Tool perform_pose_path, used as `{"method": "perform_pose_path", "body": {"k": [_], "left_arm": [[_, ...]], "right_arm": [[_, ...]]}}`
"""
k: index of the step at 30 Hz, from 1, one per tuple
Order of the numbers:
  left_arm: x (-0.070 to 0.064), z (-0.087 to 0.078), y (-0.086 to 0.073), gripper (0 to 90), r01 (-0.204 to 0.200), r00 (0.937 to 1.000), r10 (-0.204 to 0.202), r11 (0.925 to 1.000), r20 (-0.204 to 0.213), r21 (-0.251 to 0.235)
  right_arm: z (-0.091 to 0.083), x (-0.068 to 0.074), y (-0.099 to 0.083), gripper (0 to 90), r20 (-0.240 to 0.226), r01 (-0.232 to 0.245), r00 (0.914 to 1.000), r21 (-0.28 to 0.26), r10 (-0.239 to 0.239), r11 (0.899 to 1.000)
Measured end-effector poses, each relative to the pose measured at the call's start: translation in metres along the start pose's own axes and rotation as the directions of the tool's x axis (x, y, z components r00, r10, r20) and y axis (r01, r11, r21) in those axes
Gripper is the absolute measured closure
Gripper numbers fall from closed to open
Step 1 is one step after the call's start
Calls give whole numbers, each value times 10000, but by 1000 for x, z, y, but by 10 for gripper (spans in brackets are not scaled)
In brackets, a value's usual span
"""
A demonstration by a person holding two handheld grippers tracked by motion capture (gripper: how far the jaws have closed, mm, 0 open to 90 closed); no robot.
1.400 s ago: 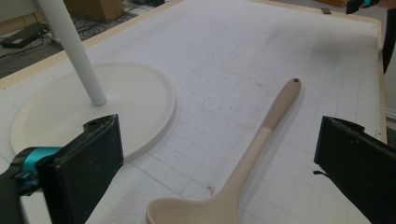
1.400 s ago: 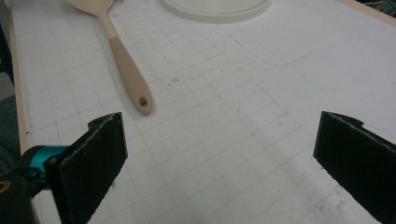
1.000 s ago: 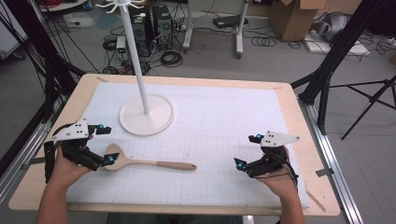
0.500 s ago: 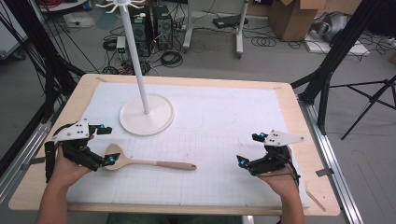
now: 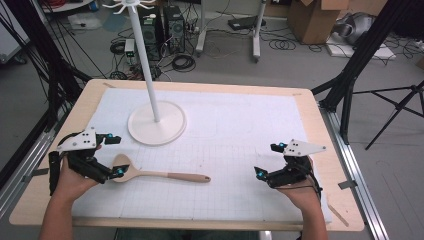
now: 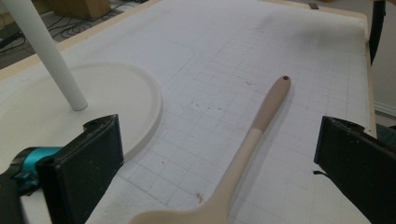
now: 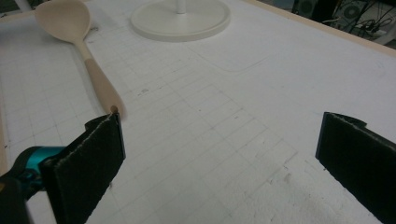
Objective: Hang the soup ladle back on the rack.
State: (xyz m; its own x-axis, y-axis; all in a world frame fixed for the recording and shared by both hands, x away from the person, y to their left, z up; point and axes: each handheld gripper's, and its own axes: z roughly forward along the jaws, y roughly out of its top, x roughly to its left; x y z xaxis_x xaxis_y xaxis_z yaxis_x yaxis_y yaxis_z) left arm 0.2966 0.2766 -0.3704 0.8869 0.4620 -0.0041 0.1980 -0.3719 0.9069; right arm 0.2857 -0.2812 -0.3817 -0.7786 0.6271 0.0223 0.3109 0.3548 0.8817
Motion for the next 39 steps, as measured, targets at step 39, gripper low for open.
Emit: {"method": "perform_pose_path", "body": {"k": [39], "left_arm": [[-35,120,34,17,-2187,9688,1489,8900,1983,4001]], "right_arm": [[6,-4,-6,3,47,-130,9999,480,128,9988]]}}
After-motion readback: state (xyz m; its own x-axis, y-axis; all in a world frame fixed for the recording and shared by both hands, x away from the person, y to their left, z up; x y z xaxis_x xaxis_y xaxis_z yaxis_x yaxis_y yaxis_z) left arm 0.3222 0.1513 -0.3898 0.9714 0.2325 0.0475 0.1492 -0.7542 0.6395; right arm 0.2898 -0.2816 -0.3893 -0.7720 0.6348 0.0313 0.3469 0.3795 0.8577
